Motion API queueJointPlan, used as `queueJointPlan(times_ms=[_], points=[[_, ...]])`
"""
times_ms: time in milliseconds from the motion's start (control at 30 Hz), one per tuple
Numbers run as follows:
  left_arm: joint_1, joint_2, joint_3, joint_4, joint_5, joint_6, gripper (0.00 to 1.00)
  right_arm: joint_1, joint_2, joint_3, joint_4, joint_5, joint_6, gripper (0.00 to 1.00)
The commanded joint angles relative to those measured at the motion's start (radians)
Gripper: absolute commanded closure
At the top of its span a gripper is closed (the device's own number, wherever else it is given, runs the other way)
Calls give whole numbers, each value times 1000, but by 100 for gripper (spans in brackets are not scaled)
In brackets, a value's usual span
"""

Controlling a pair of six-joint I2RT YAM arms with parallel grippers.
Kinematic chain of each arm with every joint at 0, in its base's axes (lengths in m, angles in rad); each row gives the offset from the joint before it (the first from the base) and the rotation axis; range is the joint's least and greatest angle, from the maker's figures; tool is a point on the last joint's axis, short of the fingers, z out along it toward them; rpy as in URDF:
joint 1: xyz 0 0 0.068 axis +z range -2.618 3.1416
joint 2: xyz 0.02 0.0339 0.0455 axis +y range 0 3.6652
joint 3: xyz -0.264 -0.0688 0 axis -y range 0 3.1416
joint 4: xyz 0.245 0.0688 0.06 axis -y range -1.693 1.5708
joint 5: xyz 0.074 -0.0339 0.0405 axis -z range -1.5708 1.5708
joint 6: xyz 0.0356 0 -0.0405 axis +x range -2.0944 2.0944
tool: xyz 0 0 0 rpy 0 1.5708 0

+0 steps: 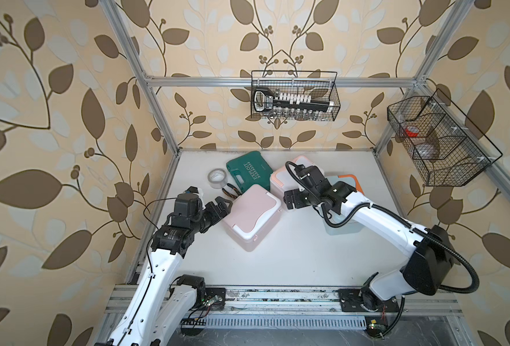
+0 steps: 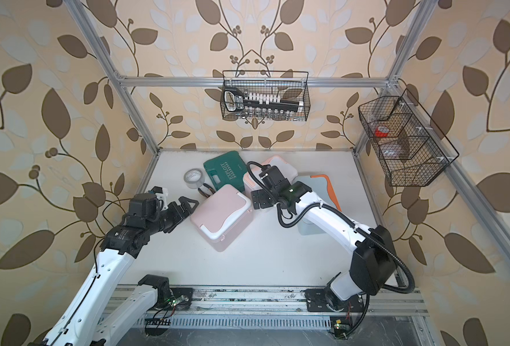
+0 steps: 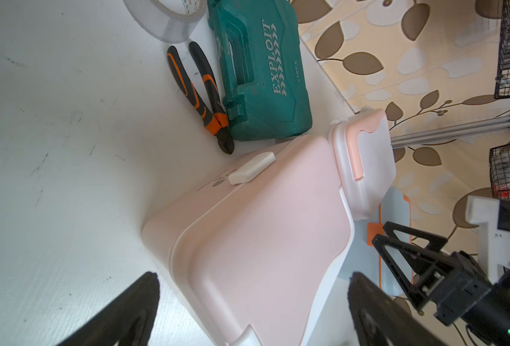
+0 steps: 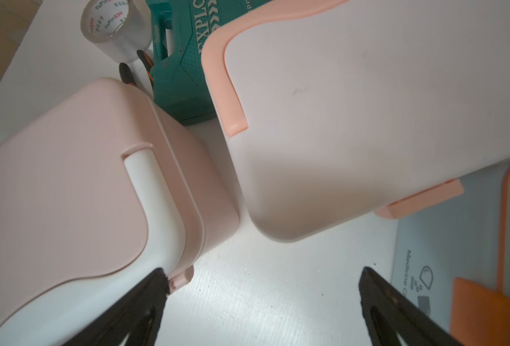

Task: Open first aid kits and take out gauze
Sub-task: Move the first aid kit to the center of the board.

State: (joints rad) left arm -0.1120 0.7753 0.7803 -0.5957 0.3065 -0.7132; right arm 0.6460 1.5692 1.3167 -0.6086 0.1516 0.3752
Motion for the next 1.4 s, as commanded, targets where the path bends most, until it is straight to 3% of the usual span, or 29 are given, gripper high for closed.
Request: queueJointPlan(times_ms=[0, 200, 400, 600, 733, 867, 1100, 1200, 1367], points=[[-4, -10, 6, -4, -12, 15, 1, -28, 96, 60, -9, 101, -17, 4], [-3, -24, 16, -29, -17, 21, 1, -159, 225, 147, -34, 164, -47, 9], [-3, -31, 8, -24, -11, 13, 1, -301, 246, 225, -46, 76, -85, 8], [-3, -26, 9, -24, -22, 18, 1, -254, 86, 205, -41, -69, -125, 0], [-3, -13, 8, -21, -27, 18, 1, -177, -61, 76, -90, -86, -54, 0], [-3, -13, 11, -32, -43, 28, 1, -102, -271, -153, -118, -17, 45, 1], [-3, 20, 22, -16, -49, 31, 1, -98, -509, -348, -216, 31, 211, 1], [-3, 33, 26, 2, -54, 28, 1, -113, -534, -417, -183, 74, 273, 1], [-3, 63, 75, -24, -59, 45, 1, -267, -408, -425, -178, 95, 284, 6]])
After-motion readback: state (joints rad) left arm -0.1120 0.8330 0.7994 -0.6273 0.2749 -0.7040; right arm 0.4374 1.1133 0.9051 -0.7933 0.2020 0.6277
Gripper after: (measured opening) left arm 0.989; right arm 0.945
